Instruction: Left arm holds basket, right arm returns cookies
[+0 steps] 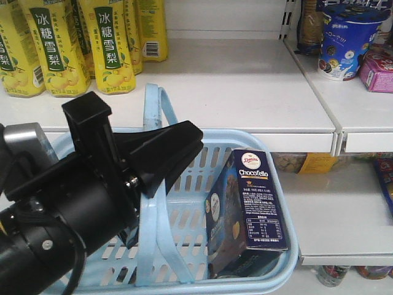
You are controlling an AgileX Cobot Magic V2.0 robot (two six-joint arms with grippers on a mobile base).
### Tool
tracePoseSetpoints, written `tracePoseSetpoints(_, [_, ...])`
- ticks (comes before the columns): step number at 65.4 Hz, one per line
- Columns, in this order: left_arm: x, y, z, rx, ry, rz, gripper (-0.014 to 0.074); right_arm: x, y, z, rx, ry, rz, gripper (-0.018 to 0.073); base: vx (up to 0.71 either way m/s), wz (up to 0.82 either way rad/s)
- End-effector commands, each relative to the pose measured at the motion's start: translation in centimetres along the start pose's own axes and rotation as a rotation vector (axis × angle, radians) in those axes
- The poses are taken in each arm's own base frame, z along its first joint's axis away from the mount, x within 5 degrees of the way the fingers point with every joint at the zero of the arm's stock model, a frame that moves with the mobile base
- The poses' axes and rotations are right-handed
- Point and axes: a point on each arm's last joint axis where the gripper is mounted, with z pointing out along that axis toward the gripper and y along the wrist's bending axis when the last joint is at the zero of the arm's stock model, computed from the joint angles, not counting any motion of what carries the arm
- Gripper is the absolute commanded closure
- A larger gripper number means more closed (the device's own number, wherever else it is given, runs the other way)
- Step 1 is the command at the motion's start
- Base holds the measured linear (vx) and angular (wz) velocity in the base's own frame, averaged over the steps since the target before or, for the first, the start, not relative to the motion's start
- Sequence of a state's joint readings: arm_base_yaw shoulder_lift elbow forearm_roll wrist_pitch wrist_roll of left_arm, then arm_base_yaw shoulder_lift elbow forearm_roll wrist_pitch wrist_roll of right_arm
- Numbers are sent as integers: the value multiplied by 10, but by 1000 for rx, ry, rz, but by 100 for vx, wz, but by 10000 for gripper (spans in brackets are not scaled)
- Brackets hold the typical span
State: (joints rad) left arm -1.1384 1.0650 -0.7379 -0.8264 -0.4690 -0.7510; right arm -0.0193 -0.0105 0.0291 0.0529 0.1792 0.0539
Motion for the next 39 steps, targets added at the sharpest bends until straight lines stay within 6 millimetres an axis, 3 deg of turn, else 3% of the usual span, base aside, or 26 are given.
tracePoseSetpoints(1, [-4,-23,-4,124,-43,23,604,-7,0,-1,3,-88,-15,567,0,-1])
tracePoseSetpoints(39, [-4,-23,-4,124,-43,23,604,-7,0,-1,3,-88,-15,567,0,0])
